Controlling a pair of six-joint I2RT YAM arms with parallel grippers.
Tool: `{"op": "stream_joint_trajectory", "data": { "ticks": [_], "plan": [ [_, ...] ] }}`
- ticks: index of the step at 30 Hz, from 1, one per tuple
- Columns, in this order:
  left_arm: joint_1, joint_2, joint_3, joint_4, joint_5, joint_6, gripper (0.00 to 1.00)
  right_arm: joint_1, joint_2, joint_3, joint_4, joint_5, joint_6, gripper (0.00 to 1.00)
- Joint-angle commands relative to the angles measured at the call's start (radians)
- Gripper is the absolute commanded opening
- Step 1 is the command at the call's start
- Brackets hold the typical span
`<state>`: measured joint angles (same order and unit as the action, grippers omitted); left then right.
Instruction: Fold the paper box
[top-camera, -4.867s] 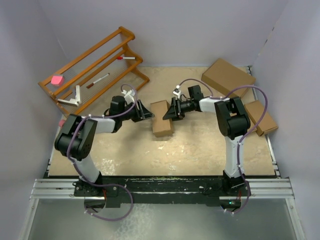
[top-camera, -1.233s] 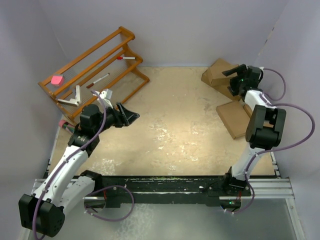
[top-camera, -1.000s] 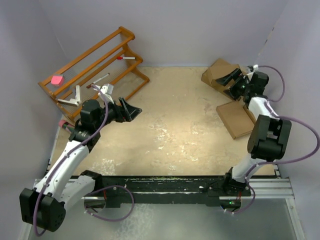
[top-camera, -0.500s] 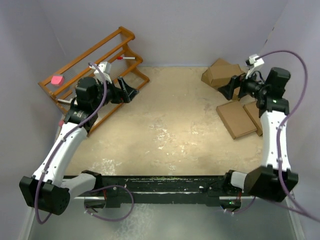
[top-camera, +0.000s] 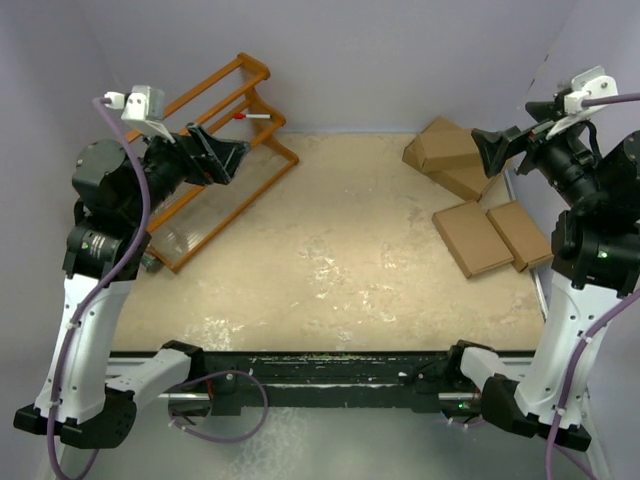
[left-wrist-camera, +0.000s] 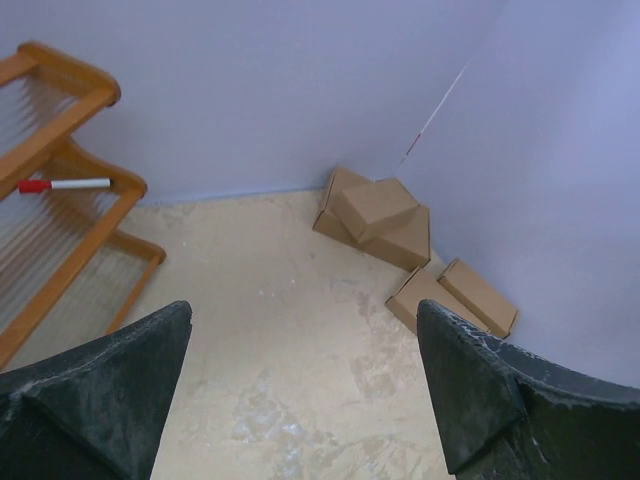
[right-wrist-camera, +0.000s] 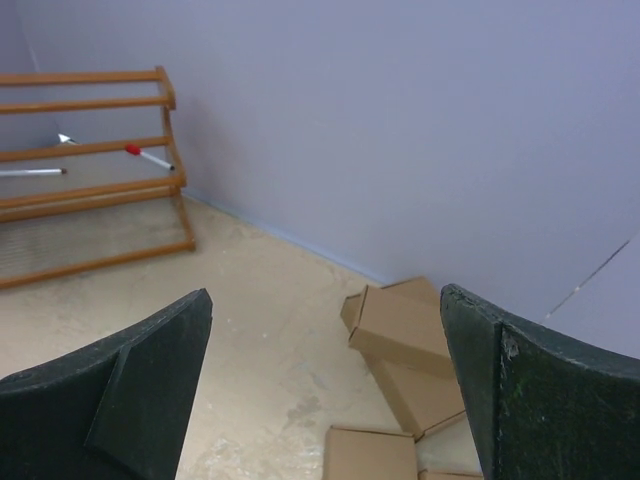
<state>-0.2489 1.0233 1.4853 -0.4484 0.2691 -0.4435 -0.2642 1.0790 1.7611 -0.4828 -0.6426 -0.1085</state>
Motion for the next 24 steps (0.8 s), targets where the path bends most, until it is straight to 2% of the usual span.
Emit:
{"op": "stream_joint_trajectory", "data": {
  "ticks": [1,8,24],
  "plan": [
    [0.003,-0.015,0.094,-0.060,0.011,0.034,0.96,-0.004,0.018,0.075,-0.064,-0.066,0.100,1.00],
    [0.003,-0.024,0.129,-0.076,0.011,0.038,0.97,-0.004,0.031,0.165,-0.109,0.030,0.193,1.00],
    [0.004,-0.046,0.046,-0.023,0.031,0.025,0.98,-0.009,0.015,0.137,-0.126,0.002,0.157,1.00]
  ]
}}
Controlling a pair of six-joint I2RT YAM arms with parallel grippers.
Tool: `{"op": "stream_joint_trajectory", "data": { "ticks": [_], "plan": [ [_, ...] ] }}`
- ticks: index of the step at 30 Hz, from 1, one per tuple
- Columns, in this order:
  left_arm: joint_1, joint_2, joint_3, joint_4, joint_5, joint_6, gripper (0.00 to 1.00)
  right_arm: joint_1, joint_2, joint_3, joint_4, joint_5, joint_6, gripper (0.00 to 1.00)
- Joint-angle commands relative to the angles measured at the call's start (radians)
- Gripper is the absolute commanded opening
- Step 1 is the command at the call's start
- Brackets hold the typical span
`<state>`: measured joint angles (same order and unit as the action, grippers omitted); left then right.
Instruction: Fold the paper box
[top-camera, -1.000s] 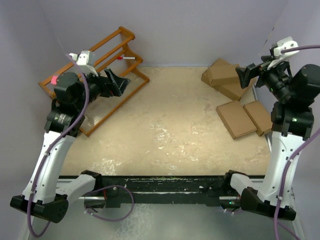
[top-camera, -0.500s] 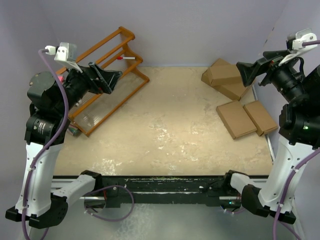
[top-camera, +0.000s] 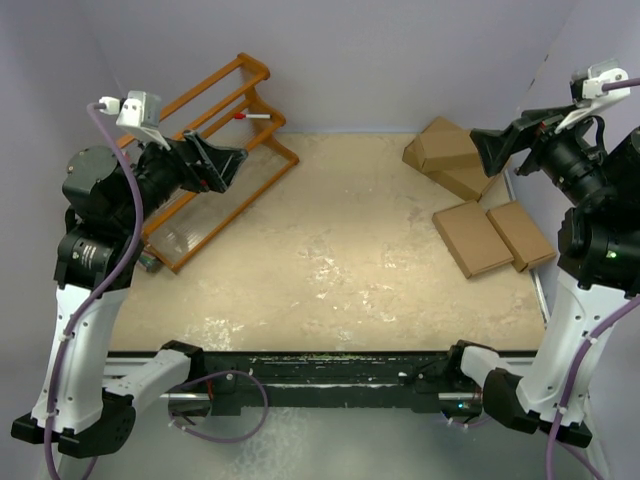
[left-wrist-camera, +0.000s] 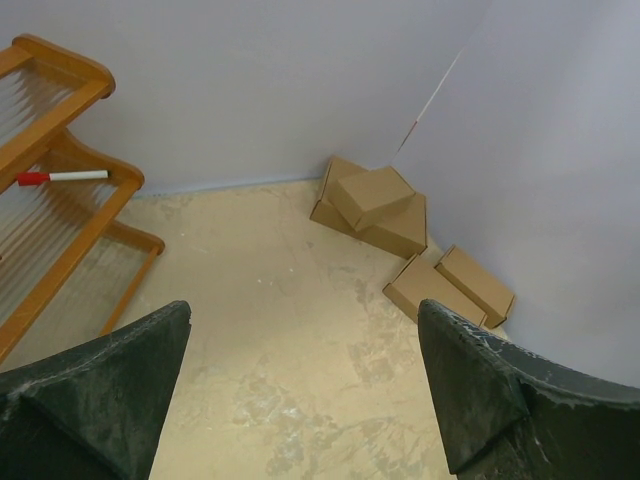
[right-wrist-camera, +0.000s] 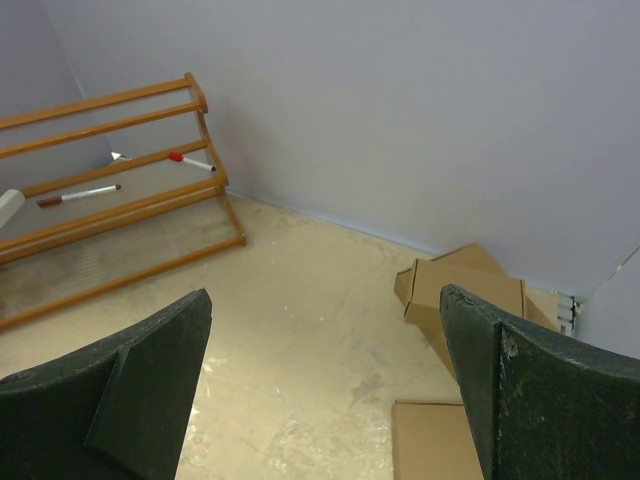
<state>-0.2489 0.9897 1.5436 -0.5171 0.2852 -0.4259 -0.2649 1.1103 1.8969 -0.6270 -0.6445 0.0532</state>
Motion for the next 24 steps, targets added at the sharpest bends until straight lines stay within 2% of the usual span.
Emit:
{"op": "stream_joint_trajectory", "data": {
  "ticks": [1,24],
  "plan": [
    [0.004,-0.013,-0.015,0.046,0.017,0.007,0.98,-0.010,-0.017,0.000,0.019,0.007,-0.003,1.00],
    [0.003,-0.022,-0.057,0.061,0.025,0.009,0.98,-0.017,-0.026,-0.026,0.024,-0.020,-0.018,1.00]
  ]
}}
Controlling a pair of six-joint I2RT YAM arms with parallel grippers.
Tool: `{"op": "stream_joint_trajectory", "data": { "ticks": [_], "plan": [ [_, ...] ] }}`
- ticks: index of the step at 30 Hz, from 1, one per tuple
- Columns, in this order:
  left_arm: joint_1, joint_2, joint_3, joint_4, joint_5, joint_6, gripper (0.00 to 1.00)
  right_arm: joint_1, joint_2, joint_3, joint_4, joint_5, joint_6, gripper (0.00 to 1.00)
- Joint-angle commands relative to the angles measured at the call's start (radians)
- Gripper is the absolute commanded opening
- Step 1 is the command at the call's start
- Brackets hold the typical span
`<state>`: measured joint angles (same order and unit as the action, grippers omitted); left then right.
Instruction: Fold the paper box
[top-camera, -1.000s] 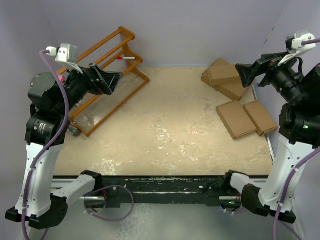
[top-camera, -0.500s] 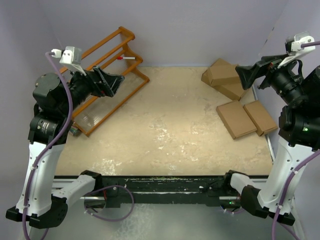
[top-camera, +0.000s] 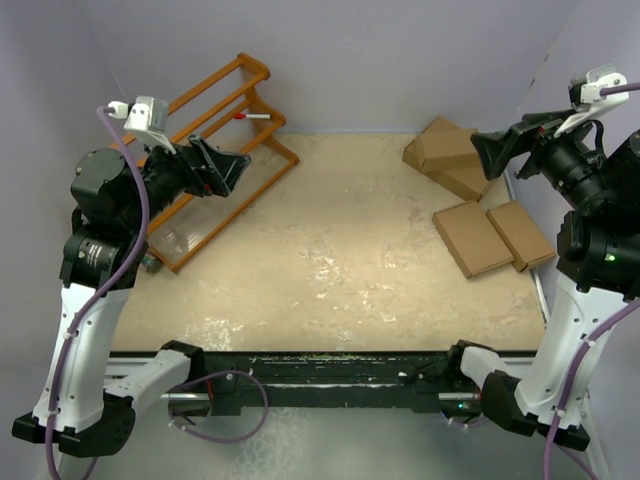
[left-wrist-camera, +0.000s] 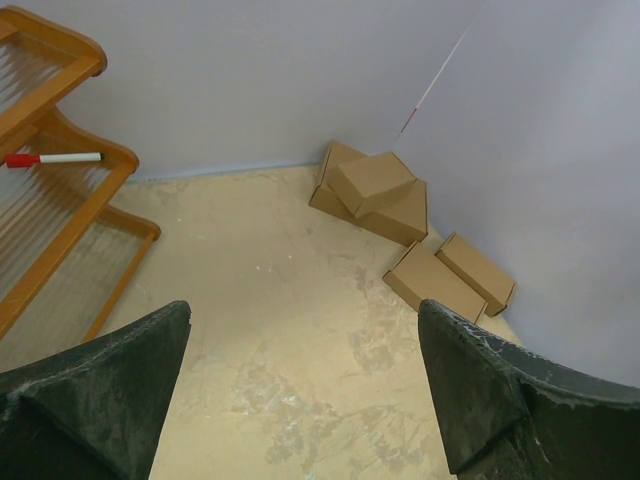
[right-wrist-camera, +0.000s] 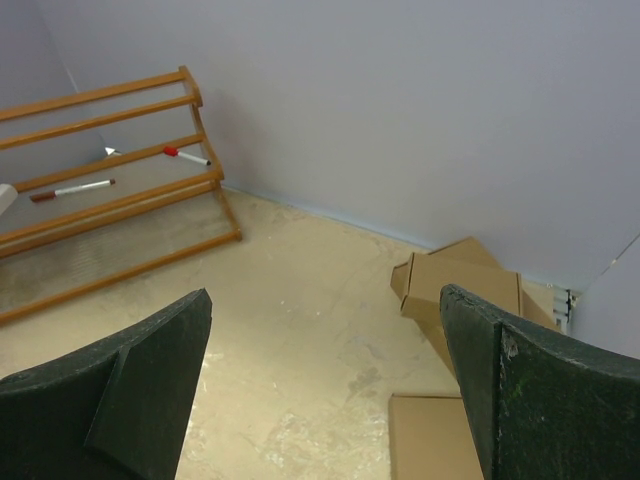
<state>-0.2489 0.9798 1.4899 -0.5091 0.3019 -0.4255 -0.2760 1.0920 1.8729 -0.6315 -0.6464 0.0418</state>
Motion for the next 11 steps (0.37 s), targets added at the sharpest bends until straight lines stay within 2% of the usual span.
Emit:
{"op": "stream_joint_trajectory", "data": {
  "ticks": [1,11],
  "plan": [
    [0.003,-0.012,-0.003,0.053,0.008,0.010,0.98,-0.005,-0.007,-0.002,0.028,-0.018,-0.009,1.00],
    [0.004,-0.016,-0.012,0.055,0.008,0.014,0.98,-0.010,-0.011,-0.010,0.022,-0.043,-0.029,1.00]
  ]
}}
